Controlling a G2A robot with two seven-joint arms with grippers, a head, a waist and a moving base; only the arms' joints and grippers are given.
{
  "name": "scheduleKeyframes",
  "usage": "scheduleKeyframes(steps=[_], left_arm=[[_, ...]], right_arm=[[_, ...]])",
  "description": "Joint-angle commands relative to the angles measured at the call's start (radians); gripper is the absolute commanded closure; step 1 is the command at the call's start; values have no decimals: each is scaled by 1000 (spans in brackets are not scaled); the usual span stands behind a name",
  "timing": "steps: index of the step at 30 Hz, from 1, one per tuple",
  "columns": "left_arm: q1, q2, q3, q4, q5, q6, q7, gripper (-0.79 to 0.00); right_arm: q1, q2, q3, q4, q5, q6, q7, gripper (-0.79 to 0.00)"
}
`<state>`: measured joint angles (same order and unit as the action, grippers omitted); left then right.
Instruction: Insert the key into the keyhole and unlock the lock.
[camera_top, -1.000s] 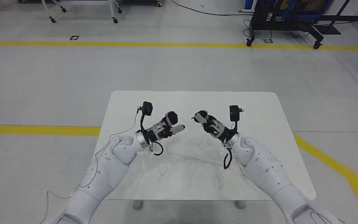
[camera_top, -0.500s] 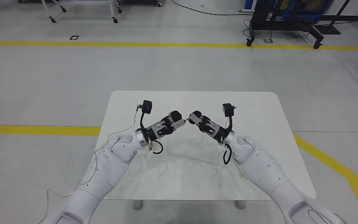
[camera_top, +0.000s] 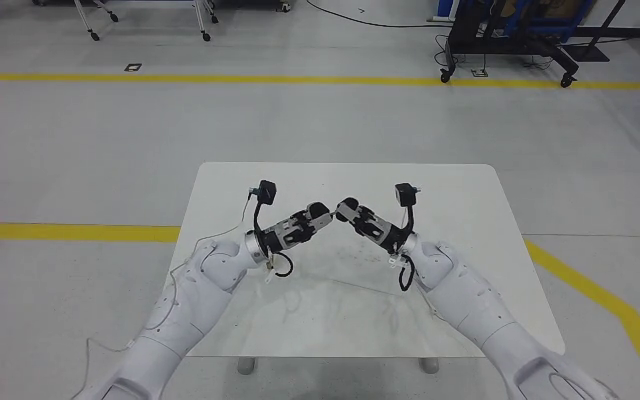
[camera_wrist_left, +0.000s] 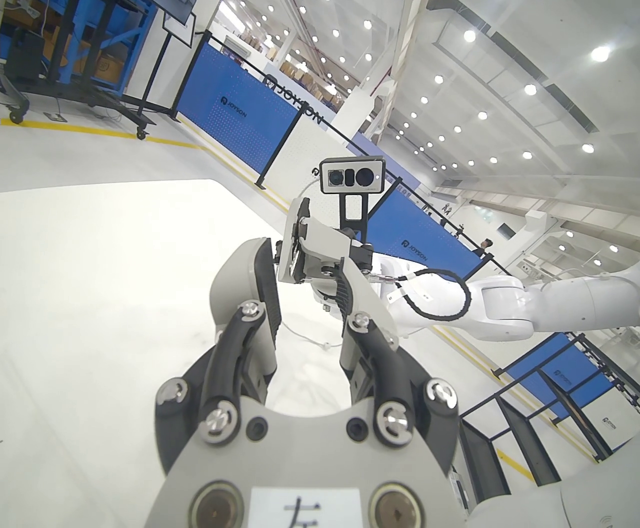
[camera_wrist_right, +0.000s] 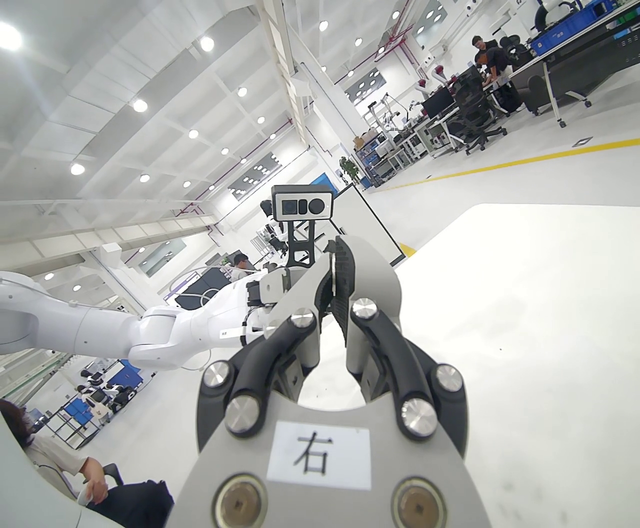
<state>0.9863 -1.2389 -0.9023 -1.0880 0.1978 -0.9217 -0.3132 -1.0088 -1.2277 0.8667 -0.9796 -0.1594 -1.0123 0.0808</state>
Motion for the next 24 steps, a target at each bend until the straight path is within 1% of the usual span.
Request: scheduleKeyframes(steps=[1,3,5,7,8,9,17,24], left_arm=[[0,-1,2,0,-2,-2,-5,-197],[1,-3,4,2,-7,-3,-11,-160],[0,-4,6,3,-13,-3,-18,-105],[-2,-5,6,5,-17,-3,-24,-71],[-2,-5,6,5,-19,-4,-26,-18],[-3,-5,5,6,-18,-4,-27,0],[-3,-8,1,10,-10,0,-29,0],[-1,-9,-14,9,6,-1,-1,0]], right_arm=[[0,-1,0,1,4,0,6,0],[0,-2,-1,0,10,0,12,0],[0,-4,-1,0,13,0,19,0],[1,-5,-1,-1,15,0,23,0],[1,-5,0,-1,16,0,24,0],[0,-6,0,-2,17,0,25,0],[-3,-7,5,-8,14,0,37,0],[-6,-7,11,-13,13,0,46,0]])
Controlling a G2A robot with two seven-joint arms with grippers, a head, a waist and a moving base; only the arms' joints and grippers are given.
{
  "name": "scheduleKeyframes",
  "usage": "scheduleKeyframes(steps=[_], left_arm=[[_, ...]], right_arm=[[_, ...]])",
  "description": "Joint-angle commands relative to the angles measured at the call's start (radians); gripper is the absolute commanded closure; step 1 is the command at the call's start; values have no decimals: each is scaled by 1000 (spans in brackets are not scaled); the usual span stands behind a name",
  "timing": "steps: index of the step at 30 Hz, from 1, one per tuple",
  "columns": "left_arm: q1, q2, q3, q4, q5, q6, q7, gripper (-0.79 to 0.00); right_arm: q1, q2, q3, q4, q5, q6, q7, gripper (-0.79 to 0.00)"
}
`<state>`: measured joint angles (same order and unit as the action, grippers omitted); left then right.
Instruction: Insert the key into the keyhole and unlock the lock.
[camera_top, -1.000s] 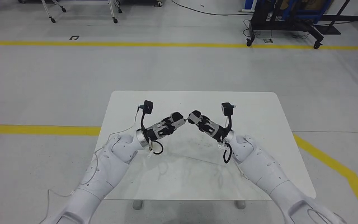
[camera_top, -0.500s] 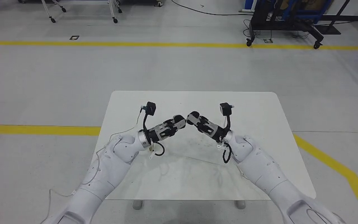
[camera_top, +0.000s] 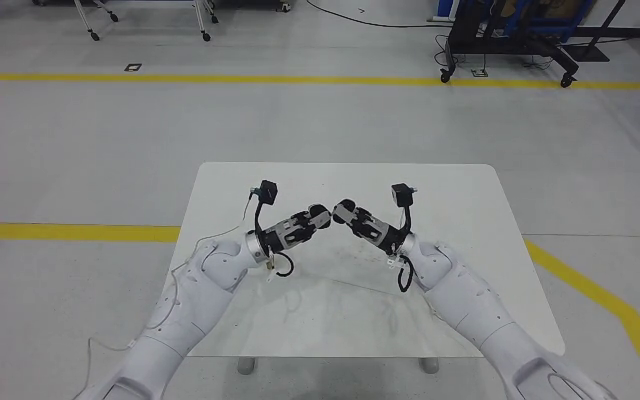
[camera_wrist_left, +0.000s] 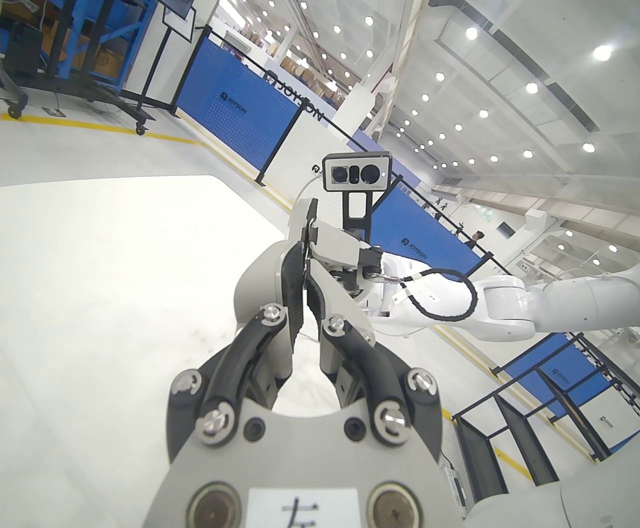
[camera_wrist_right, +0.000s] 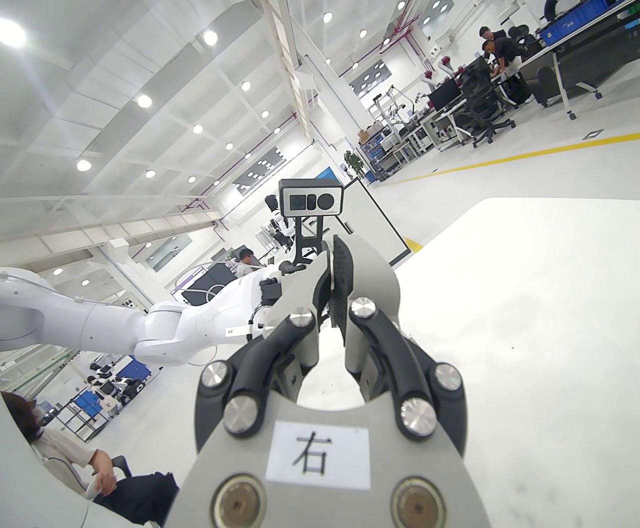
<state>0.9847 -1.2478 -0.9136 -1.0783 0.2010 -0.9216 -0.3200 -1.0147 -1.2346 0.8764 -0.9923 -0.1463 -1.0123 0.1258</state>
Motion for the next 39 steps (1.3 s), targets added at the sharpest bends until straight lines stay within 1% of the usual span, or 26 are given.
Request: scheduleKeyframes(steps=[1,10,14,15,16,17,18,22,26,27,29,34,39], left_arm=[[2,0,-6,-1,4,-3,11,0],[6,-3,-17,-5,17,-11,31,0],[10,-5,-16,-1,-8,-11,23,0],[9,-5,-14,-1,-19,-10,15,-228],[8,-5,-14,0,-26,-10,8,-332],[8,-5,-13,0,-34,-10,1,-382],[8,-6,-12,-1,-44,-11,-7,-406],[7,-6,-11,-2,-68,-11,-32,-342],[7,-6,-13,-1,-83,-13,-46,-302],[7,-6,-12,-2,-85,-14,-48,-277],[8,-7,-12,-2,-88,-15,-53,-185],[7,-8,-10,-1,-94,-17,-65,-74],[8,-9,-8,-3,-90,-22,-69,-31]], right_arm=[[-1,0,2,-1,1,0,2,0],[-4,0,5,-5,6,0,20,0],[-4,0,8,-6,17,0,23,0],[-4,0,9,-6,20,0,22,0],[-4,0,11,-7,22,0,22,0],[-4,-1,12,-8,23,0,23,0],[-4,-1,13,-10,24,0,23,0],[-7,0,16,-17,27,0,32,0],[-9,0,17,-18,32,0,41,0],[-9,0,18,-18,33,0,42,0],[-8,-1,17,-19,35,0,44,0],[-5,-5,14,-20,40,0,50,0],[-3,-7,15,-18,39,0,54,0]])
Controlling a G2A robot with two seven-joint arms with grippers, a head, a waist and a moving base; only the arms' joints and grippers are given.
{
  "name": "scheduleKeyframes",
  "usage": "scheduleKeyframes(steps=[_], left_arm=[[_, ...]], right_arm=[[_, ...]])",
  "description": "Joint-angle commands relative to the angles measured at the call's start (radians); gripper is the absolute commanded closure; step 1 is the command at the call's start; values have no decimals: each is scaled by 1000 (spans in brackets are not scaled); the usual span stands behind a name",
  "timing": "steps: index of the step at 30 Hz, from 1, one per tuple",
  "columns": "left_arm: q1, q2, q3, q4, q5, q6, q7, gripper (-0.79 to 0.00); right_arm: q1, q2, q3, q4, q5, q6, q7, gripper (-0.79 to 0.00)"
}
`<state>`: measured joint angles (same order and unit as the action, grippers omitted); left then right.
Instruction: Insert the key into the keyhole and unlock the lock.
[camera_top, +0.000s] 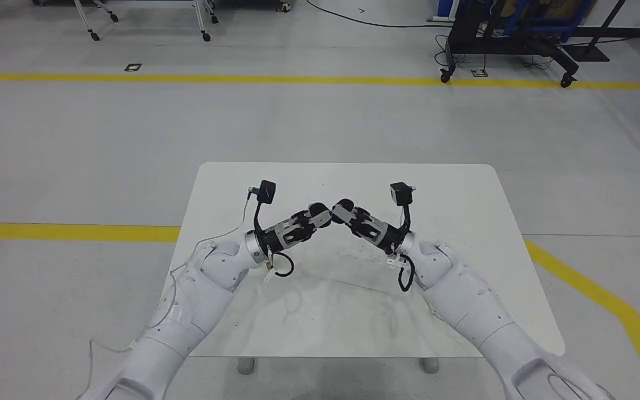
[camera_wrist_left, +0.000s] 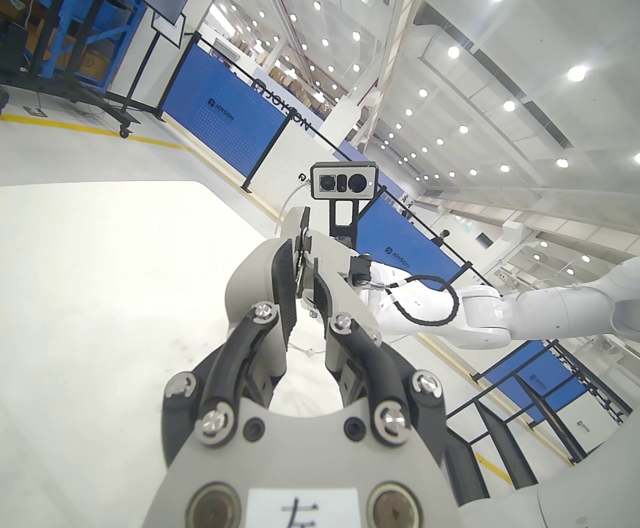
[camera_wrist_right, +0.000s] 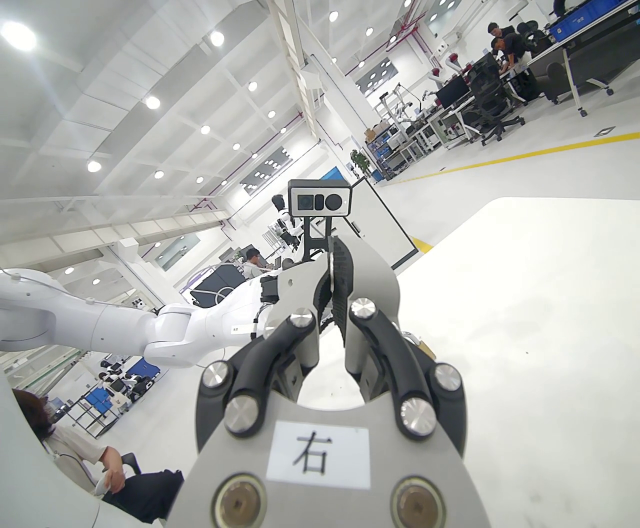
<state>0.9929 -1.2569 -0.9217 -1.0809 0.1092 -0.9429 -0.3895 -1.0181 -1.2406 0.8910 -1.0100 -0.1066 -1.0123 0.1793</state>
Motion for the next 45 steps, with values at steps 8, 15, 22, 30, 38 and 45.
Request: scheduleKeyframes(steps=[8,15,22,30,38,45], left_arm=[[-1,-2,-7,2,21,-10,12,0],[0,-3,-14,2,35,-19,31,0],[4,-3,-28,1,47,-26,51,0],[3,-4,-30,2,68,-16,48,0],[3,-2,-27,0,74,-30,17,0],[-5,0,-5,8,34,-27,-69,0]], right_arm=[[-4,-1,5,1,0,0,5,0],[-5,0,15,5,-19,0,-2,-723],[-6,1,21,5,-23,0,-8,-785],[-10,1,24,4,-26,11,-9,-785],[-35,66,149,-20,-207,11,153,-785],[-85,103,162,-144,-60,0,353,-570]])
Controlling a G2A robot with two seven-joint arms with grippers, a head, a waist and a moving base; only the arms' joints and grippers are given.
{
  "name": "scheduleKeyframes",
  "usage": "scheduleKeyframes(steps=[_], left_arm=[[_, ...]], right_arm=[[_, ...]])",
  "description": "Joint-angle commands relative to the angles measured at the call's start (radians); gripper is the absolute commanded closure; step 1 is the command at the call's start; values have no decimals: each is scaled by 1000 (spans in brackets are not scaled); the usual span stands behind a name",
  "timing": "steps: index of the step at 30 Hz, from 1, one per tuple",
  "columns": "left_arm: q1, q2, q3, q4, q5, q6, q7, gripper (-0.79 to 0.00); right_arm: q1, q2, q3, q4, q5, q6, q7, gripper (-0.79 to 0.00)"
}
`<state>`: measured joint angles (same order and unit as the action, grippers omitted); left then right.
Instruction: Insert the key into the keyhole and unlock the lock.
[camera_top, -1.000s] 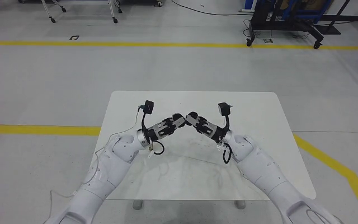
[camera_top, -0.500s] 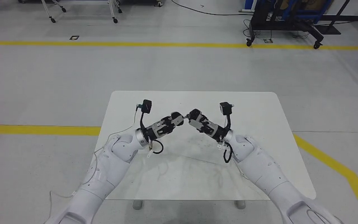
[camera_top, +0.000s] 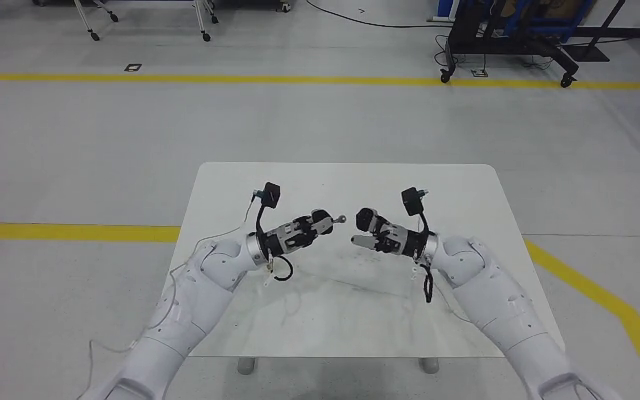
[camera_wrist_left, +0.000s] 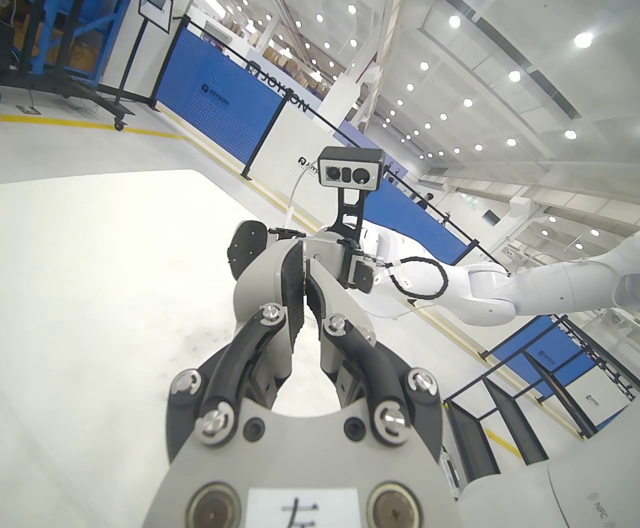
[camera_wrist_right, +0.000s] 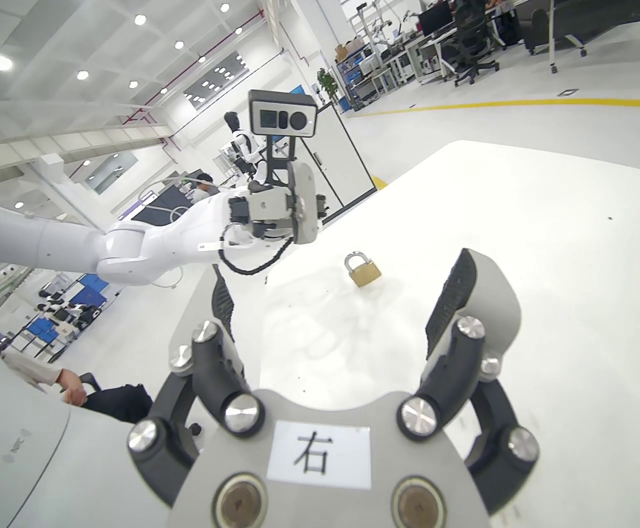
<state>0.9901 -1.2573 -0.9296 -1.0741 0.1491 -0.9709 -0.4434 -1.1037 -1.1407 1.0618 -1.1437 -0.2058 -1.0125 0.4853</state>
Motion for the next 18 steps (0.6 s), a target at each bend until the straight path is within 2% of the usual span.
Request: scheduleKeyframes(steps=[1,4,8,13,18], left_arm=[[-3,1,5,2,-13,2,-26,0],[-6,3,11,3,-31,-2,-58,0],[-11,5,18,6,-44,-2,-89,0],[-17,6,26,11,-60,-4,-115,0],[-21,7,30,13,-71,-6,-126,0]], right_arm=[[4,6,-14,-13,67,0,76,-576],[21,9,-28,1,96,0,124,-631],[36,8,-46,12,126,0,142,-560],[48,7,-60,20,151,0,153,-388],[59,7,-71,28,156,0,154,-357]])
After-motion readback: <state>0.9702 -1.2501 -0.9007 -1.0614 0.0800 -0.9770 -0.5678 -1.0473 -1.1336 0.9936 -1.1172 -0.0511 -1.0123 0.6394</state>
